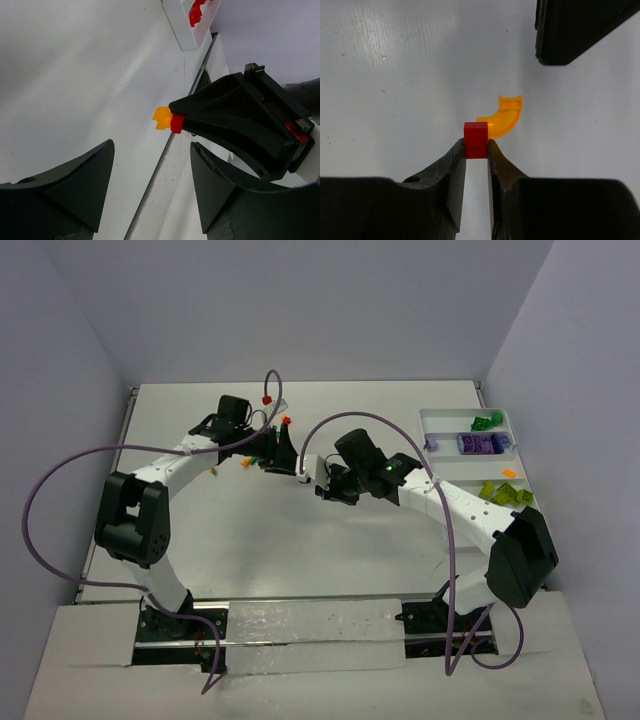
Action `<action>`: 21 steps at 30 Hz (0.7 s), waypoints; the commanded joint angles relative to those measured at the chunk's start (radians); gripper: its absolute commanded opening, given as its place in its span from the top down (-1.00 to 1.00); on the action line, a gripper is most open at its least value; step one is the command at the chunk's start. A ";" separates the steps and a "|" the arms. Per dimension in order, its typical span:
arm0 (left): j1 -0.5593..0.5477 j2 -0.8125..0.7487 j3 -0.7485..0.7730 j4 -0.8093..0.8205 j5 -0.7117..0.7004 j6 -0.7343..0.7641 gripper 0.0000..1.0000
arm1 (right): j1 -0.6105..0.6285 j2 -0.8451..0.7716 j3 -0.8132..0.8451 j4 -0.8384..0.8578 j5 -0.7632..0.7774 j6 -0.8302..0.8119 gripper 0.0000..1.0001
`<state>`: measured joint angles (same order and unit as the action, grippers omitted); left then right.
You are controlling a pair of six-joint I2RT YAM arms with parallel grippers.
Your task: Sort the legos into containers by color
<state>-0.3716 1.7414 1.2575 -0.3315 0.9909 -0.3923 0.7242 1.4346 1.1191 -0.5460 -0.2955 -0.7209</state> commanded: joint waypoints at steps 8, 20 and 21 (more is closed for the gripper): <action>-0.084 0.059 0.095 0.010 -0.037 -0.004 -0.32 | 0.003 -0.027 0.048 0.000 -0.003 0.020 1.00; -0.122 0.103 0.132 -0.041 -0.048 0.024 -0.08 | 0.003 -0.023 0.061 -0.003 0.000 0.021 1.00; -0.123 0.108 0.138 -0.043 -0.041 0.023 -0.02 | 0.003 -0.023 0.062 -0.003 0.003 0.021 1.00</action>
<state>-0.4857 1.8326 1.3448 -0.3577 0.9417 -0.3820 0.7242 1.4345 1.1331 -0.5484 -0.2962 -0.7072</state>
